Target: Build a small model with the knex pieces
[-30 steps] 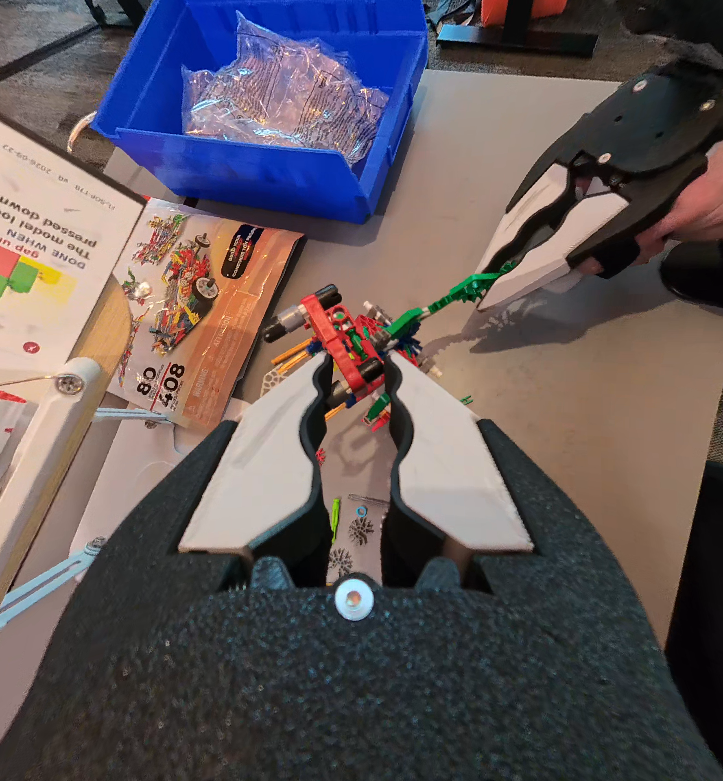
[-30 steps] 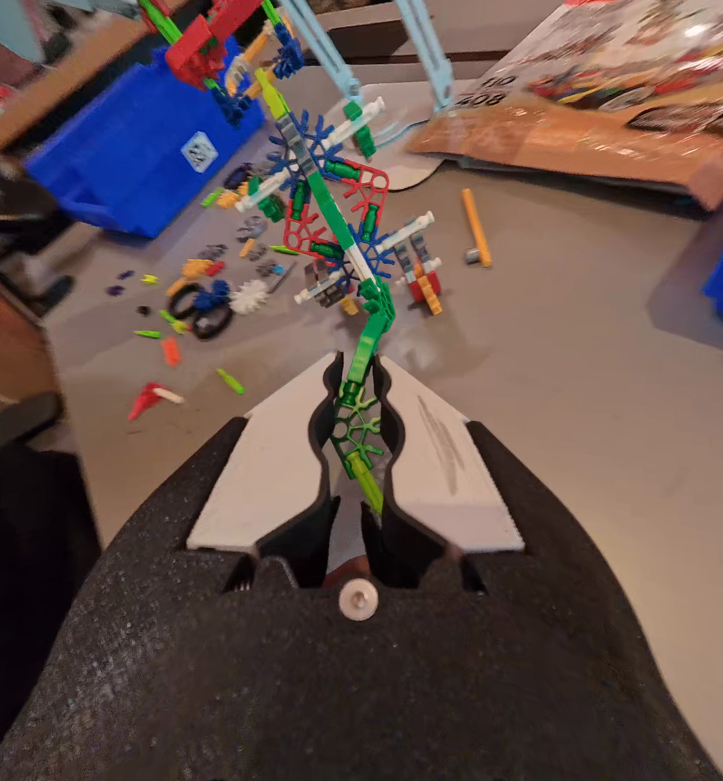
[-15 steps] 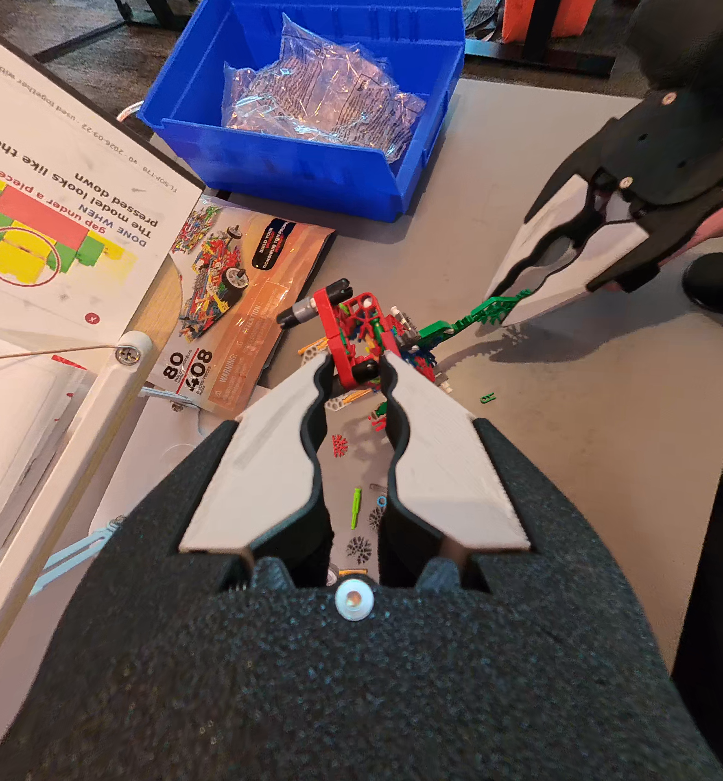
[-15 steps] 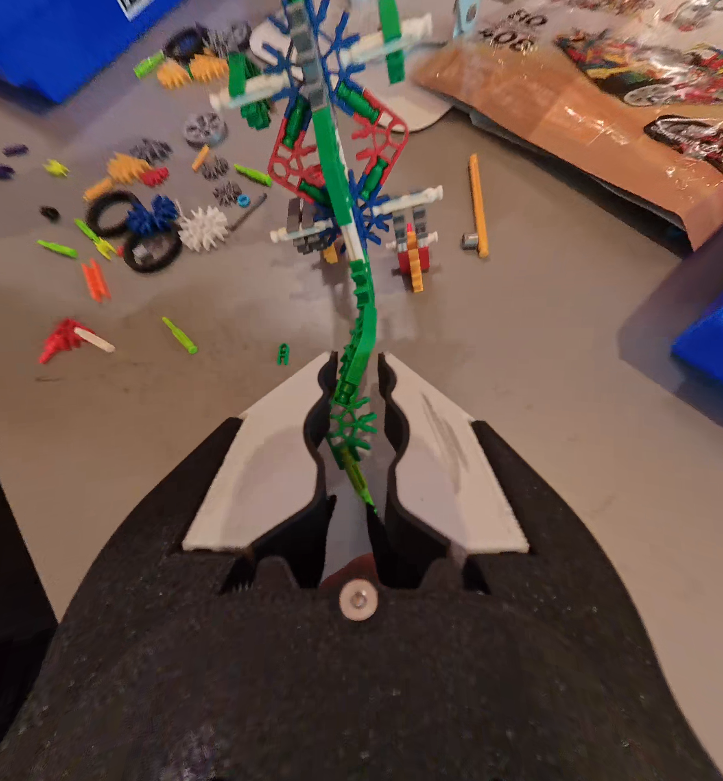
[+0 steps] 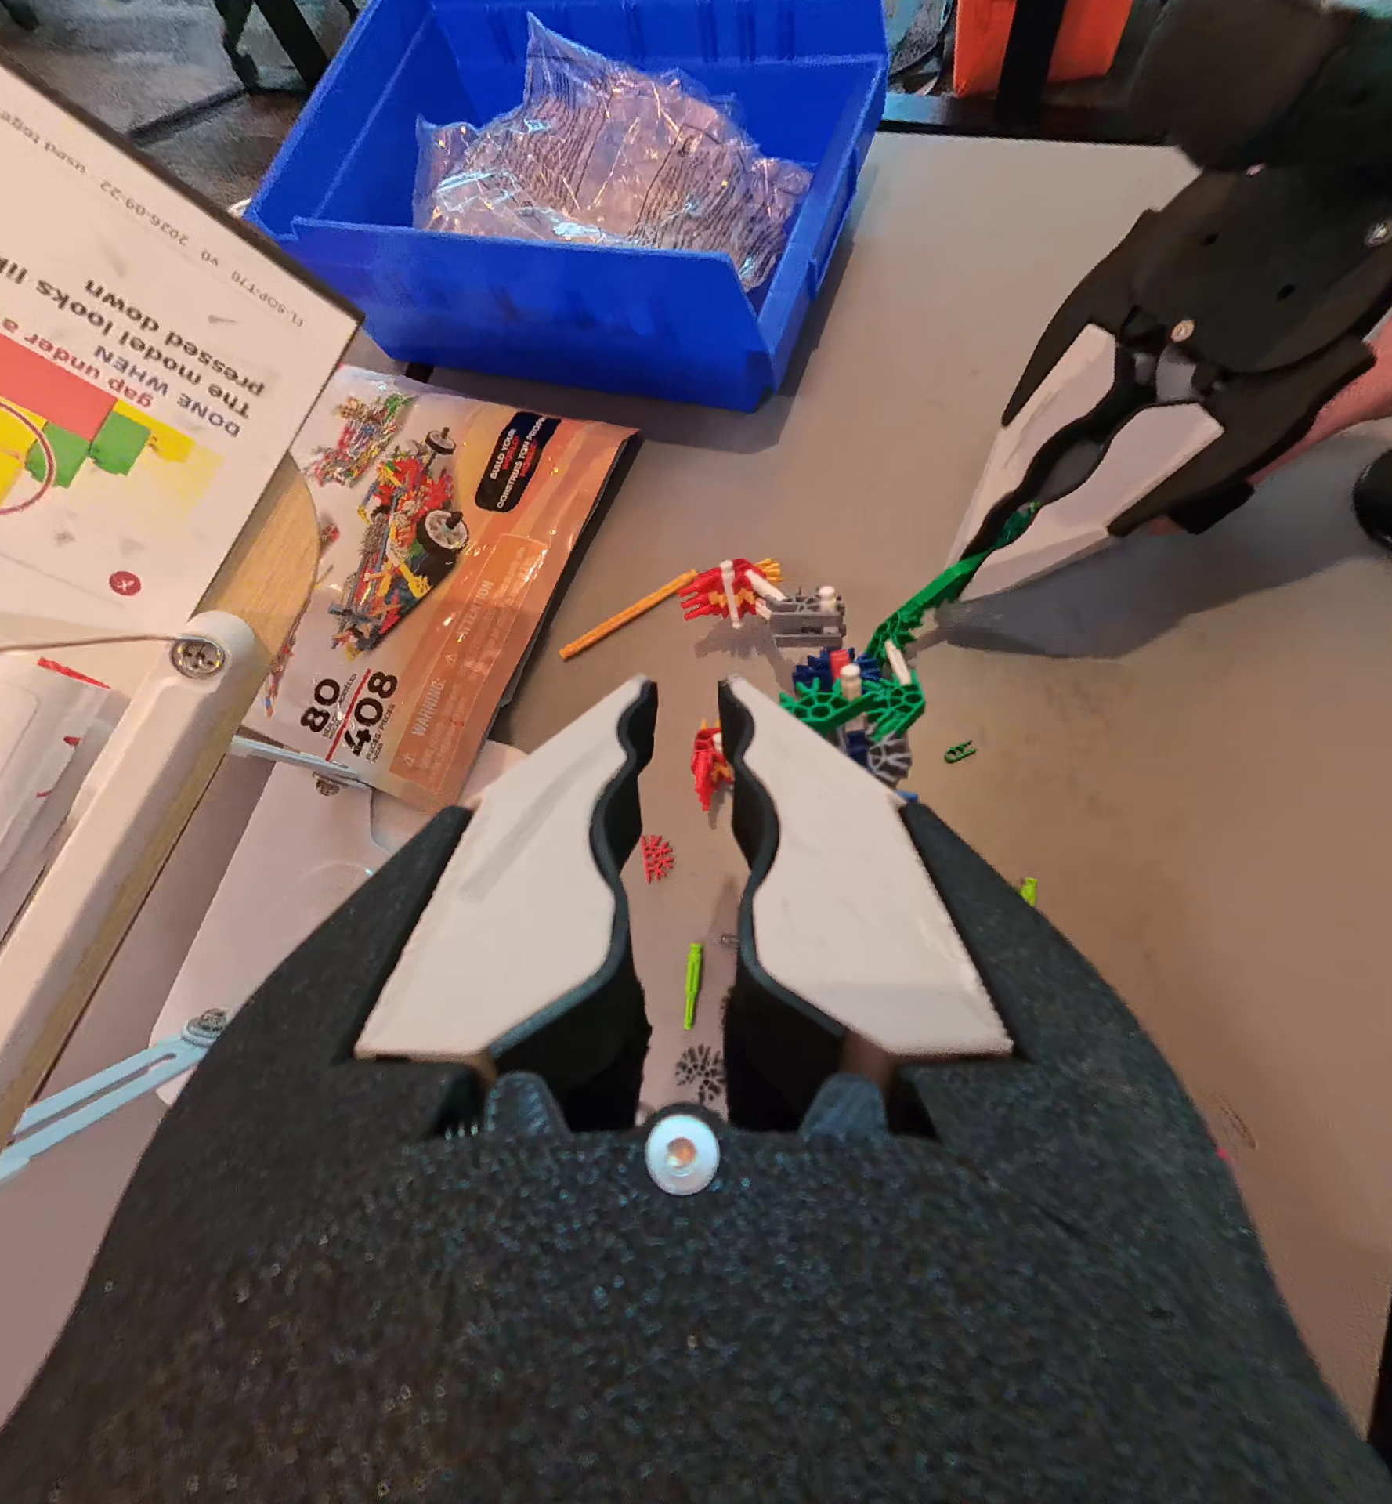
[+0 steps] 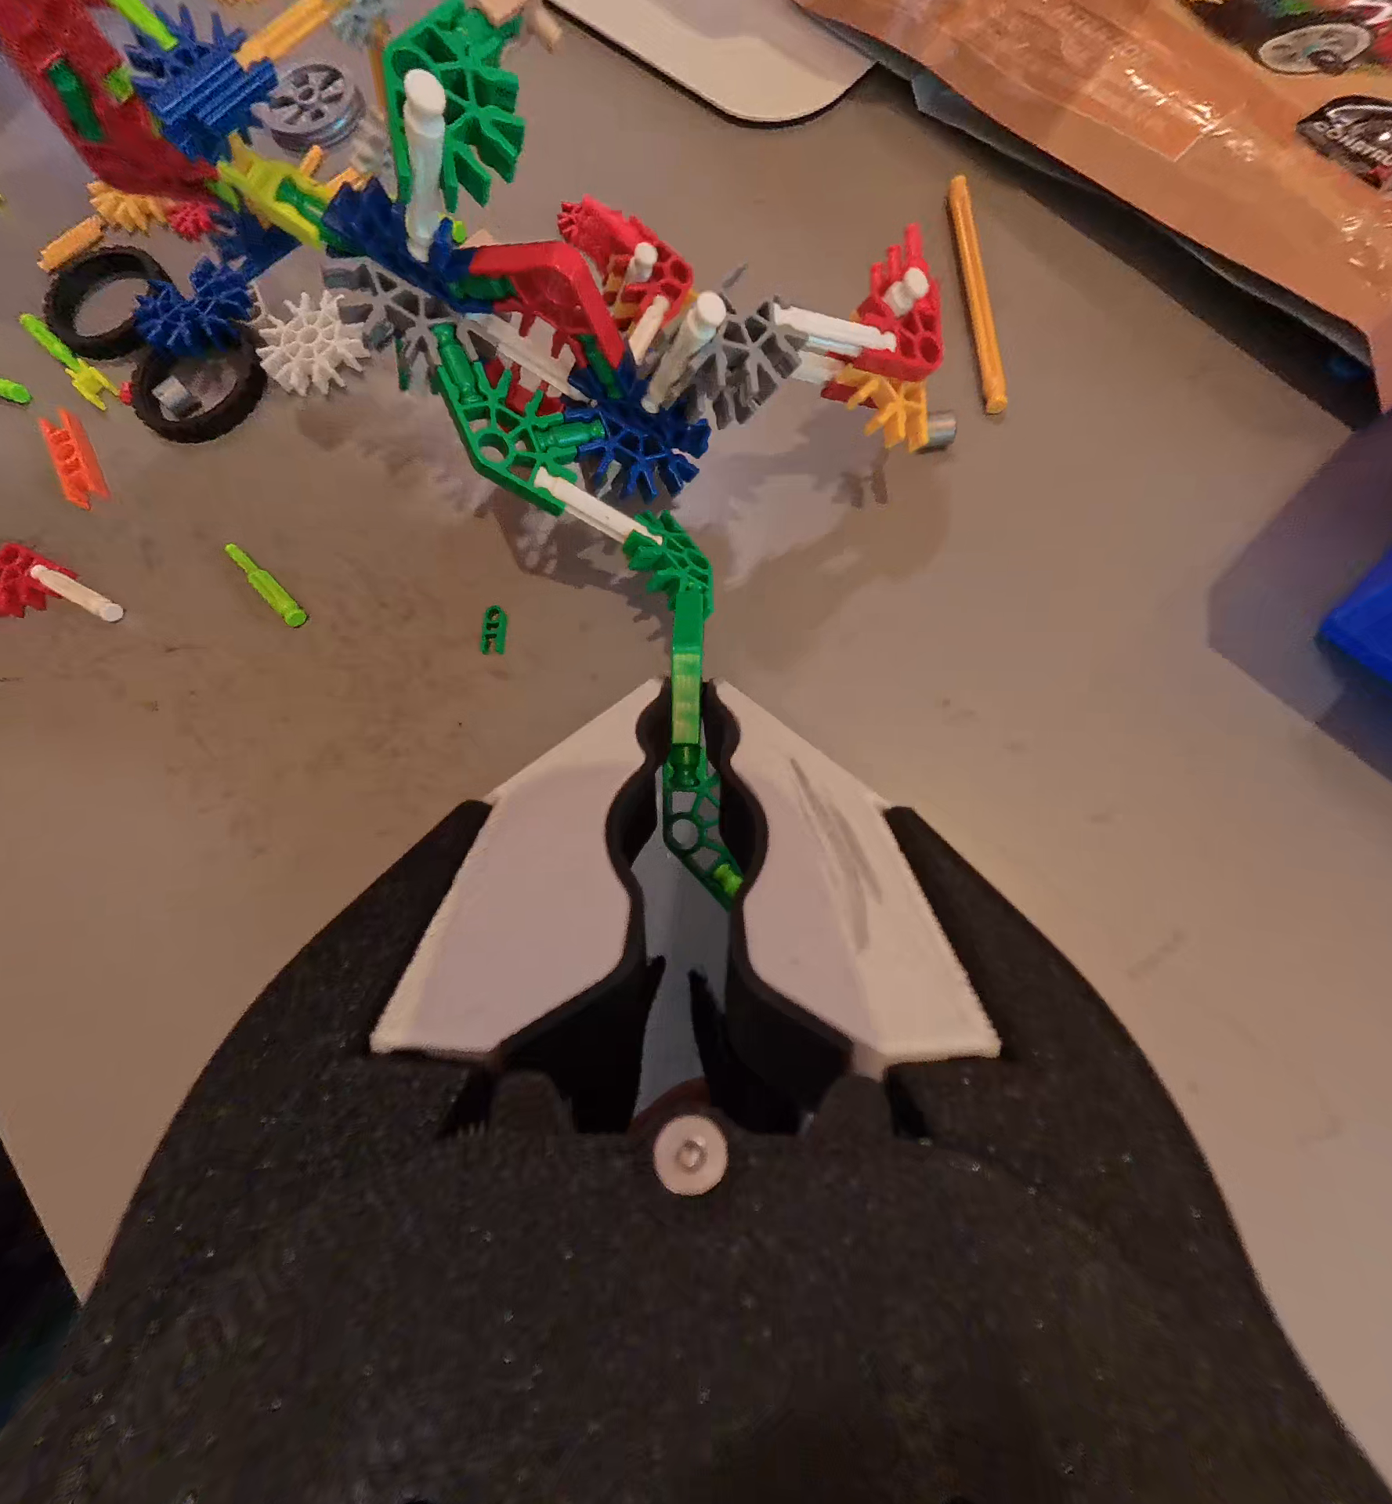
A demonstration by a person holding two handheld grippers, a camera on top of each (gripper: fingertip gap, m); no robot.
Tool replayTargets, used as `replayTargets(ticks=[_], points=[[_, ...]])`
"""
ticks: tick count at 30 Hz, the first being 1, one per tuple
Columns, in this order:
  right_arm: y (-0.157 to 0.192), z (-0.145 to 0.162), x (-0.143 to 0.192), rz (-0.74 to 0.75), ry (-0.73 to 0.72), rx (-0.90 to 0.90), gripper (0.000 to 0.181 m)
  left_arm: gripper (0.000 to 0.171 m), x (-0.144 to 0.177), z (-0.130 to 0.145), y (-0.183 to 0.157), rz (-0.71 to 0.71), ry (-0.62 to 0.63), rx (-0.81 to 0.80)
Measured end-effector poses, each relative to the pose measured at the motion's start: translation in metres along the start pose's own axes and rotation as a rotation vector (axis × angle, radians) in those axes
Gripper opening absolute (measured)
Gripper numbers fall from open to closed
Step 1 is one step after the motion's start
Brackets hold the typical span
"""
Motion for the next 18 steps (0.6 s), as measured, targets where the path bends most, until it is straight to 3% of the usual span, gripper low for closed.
replayTargets(ticks=[6, 12, 18], points=[[-0.004, 0.003, 0.006, 0.061, 0.014, 0.050, 0.006, 0.025, 0.012, 0.045, -0.010, 0.050, -0.002, 0.054], [-0.003, -0.002, 0.018, 0.125, 0.020, 0.125, 0.027, 0.047, 0.008, 0.091, -0.027, 0.237, -0.095, 0.096], [0.008, -0.011, 0.028, 0.273, 0.012, 0.299, 0.034, 0.048, -0.011, 0.124, -0.037, 0.303, -0.011, 0.088]])
Point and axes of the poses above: each gripper's, where its closed fingertips meet, x back along the fingers, z out of its underside, y = z × x across the jaws, the point moved 1 cm from there along x, back along the fingers, and after that the axes turned 12 degrees about z, right-handed, at the moved point
